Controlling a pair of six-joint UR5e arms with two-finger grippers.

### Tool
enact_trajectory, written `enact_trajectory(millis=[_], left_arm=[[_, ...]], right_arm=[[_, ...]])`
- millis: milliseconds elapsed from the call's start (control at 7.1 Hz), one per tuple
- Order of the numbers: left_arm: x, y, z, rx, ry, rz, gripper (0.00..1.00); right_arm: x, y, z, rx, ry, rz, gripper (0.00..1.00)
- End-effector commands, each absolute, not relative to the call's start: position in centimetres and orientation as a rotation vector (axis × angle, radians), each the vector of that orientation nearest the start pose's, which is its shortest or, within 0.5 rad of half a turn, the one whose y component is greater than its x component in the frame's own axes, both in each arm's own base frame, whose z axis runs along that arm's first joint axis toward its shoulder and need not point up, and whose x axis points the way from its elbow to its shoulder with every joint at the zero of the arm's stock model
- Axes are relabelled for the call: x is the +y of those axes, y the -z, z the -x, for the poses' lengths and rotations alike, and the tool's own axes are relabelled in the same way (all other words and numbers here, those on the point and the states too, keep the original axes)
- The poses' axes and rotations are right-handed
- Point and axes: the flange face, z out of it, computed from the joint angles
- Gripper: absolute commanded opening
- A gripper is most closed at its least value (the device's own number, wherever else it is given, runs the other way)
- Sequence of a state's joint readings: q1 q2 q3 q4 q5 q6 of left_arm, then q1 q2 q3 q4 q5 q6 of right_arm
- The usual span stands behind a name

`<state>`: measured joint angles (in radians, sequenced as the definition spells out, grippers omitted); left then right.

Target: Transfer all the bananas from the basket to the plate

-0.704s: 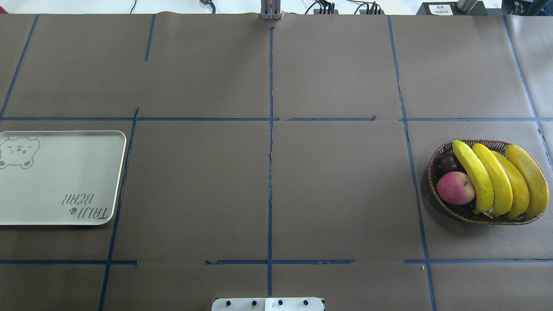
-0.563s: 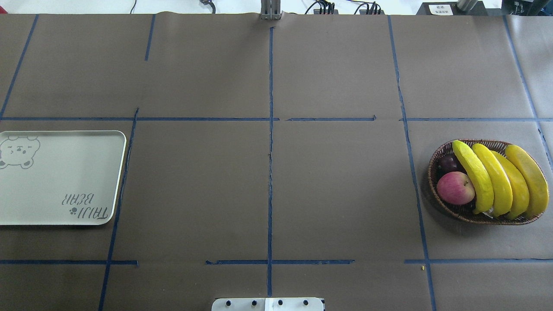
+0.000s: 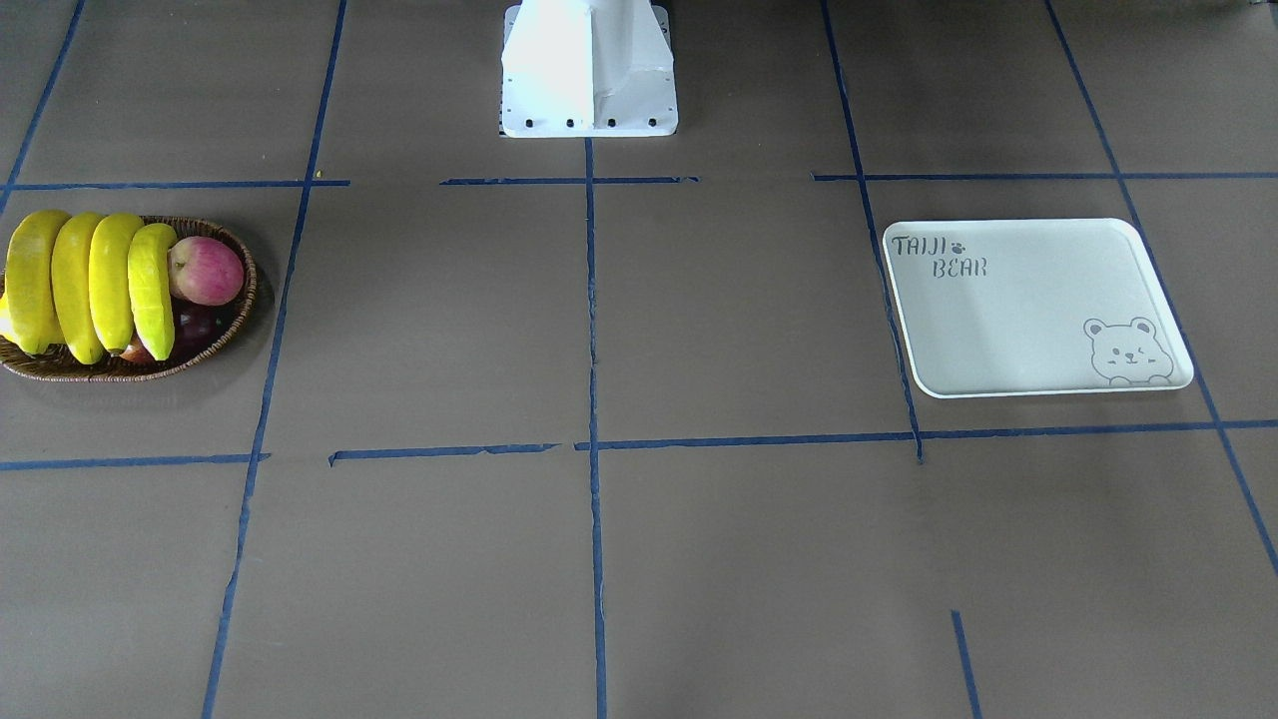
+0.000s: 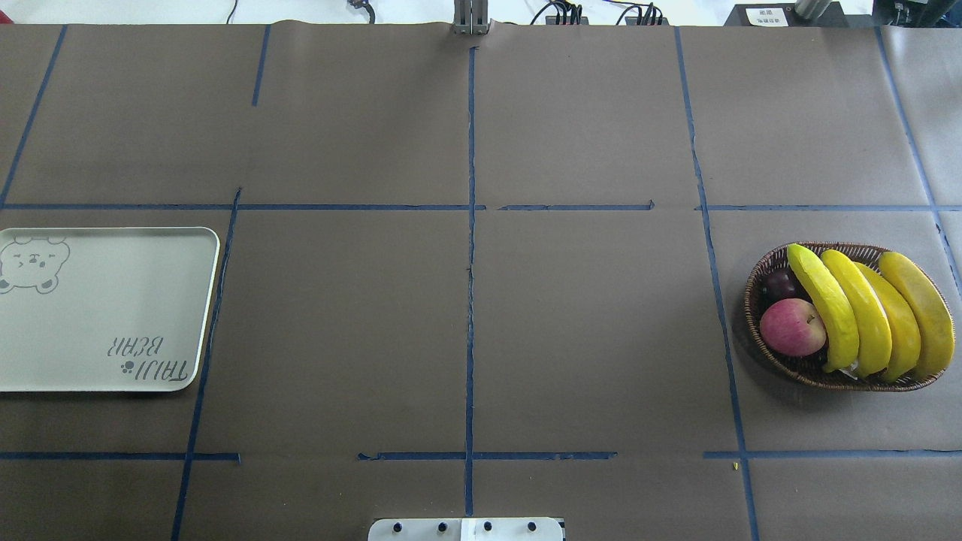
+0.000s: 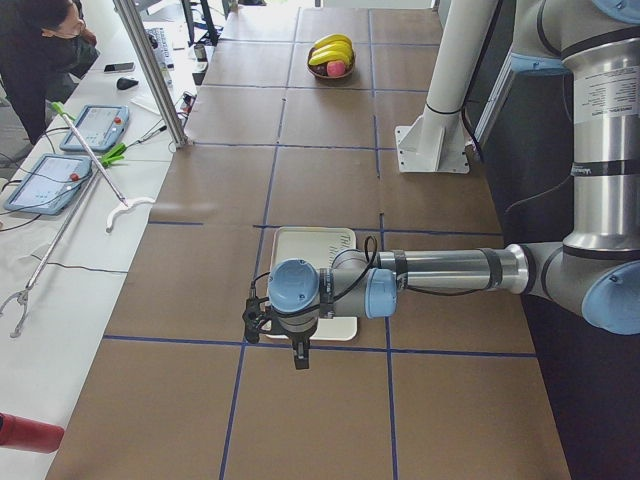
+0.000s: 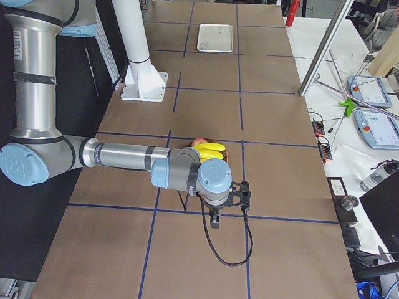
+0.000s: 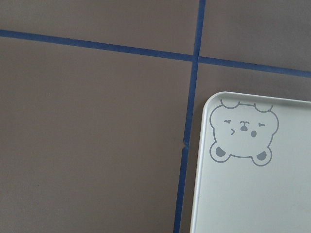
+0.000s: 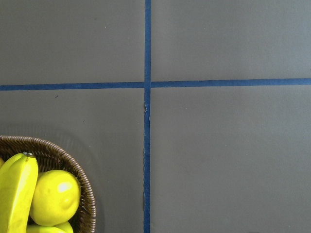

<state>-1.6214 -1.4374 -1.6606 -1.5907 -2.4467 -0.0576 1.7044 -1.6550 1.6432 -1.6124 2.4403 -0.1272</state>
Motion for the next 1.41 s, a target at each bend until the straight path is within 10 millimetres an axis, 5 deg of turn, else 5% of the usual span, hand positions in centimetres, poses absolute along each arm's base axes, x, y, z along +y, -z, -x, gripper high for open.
enact_trajectory(millis=[0,986,1127,1268], left_arm=[[-43.0,-66.7,7.9,0.876,0.111,0.026,1.00],[-43.0,-66.6,7.9,0.876,0.111,0.023,1.00],[-43.0,-66.6,7.9,0.876,0.111,0.022,1.00],[-43.0,-66.6,7.9,0.878,0.109,0.021,1.00]], right_arm=[[-44.1,-66.0,-11.7,-0.872,-0.031,-0.064,1.00],[-44.9,-64.4,-10.7,-0.866,0.000,-0.081,1.00],[-45.7,-63.6,-9.5,-0.867,0.033,-0.085,1.00],[-47.1,-60.6,-9.5,-0.863,0.061,-0.138,1.00]])
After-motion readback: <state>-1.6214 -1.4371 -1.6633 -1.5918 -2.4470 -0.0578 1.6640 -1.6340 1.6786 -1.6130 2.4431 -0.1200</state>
